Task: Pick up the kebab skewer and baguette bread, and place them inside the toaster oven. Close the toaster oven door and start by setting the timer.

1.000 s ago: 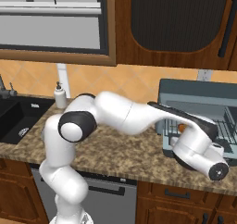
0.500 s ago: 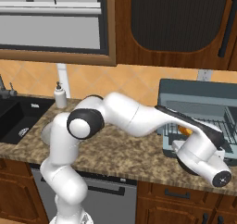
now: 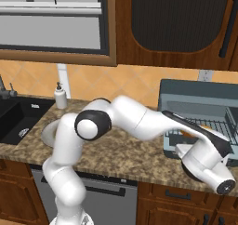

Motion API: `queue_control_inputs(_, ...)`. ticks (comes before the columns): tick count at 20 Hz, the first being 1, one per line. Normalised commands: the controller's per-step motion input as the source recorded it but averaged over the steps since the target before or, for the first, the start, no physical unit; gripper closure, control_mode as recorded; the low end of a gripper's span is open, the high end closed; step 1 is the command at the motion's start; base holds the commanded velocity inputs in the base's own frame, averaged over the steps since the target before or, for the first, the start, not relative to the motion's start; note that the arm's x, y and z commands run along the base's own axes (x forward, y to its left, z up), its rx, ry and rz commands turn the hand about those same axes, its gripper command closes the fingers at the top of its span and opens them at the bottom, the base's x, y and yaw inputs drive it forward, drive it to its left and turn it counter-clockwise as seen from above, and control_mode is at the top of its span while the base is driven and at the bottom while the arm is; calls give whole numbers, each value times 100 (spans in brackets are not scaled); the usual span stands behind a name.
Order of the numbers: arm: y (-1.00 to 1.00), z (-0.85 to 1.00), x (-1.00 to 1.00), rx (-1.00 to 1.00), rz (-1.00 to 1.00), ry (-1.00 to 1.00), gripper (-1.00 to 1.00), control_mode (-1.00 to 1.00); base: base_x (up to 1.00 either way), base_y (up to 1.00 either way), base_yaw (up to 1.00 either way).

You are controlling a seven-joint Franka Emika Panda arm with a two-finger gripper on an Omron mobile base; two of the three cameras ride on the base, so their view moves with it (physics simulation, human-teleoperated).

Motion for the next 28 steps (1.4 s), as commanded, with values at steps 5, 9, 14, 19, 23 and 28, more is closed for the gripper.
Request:
queue_control_inputs(5,-2,-2,1,0,0,0,-100,-100,0,0,0)
queue_control_inputs(9,-9,-1,0,0,0,0,-100,-100,0,0,0)
queue_control_inputs(14,-5,0,0,0,0,0,-100,-100,0,0,0)
queue_control_inputs(19,0,-1,7,0,0,0,-100,-100,0,0,0)
queue_control_inputs(23,-14,-1,12,0,-3,0,-100,-100,0,0,0)
queue_control_inputs(28,-12,0,15,0,-11,0,-100,-100,0,0,0)
